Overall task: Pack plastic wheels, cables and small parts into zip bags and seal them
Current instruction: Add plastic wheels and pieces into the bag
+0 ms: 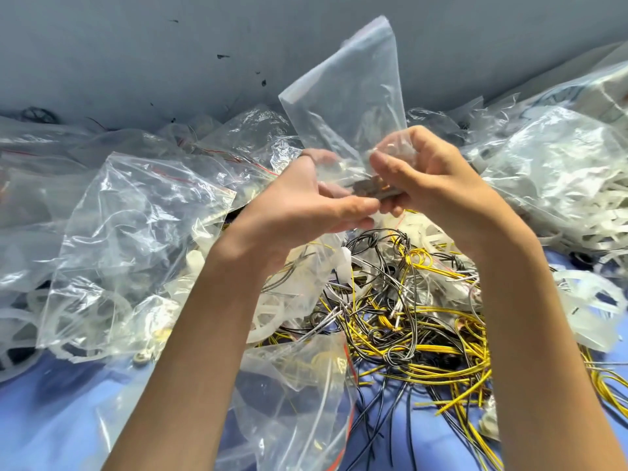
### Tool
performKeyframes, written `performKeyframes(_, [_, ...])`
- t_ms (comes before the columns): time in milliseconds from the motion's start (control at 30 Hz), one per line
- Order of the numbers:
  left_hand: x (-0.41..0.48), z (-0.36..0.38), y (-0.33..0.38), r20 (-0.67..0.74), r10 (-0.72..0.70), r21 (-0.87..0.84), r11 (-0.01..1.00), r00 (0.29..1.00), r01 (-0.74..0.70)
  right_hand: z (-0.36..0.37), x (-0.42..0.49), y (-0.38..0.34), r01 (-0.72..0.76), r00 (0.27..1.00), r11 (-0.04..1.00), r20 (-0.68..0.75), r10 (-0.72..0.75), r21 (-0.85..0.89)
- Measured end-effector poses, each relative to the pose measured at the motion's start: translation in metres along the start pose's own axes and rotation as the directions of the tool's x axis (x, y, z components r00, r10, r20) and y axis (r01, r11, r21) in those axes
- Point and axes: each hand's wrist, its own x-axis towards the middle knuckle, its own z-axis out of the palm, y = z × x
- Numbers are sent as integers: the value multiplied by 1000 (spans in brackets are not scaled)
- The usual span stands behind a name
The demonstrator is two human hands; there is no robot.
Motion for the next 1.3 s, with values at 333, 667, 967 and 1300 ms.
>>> performKeyframes(333, [-3, -13, 3, 84, 121, 193, 972, 989, -135, -4, -3, -3, -39, 979, 999, 198, 46, -36])
performKeyframes(667, [0, -9, 2, 35, 6, 95, 995, 999, -10, 0, -4, -5, -158, 975, 977, 133, 177, -140])
performKeyframes(967, [4, -9, 2, -98, -8, 148, 989, 995, 22, -1, -3, -3, -200, 966, 980, 170, 196, 1])
performKeyframes(1300, [2, -13, 4, -89, 16, -3, 1000, 996, -17, -2, -2, -7, -128, 985, 987, 101, 138, -100])
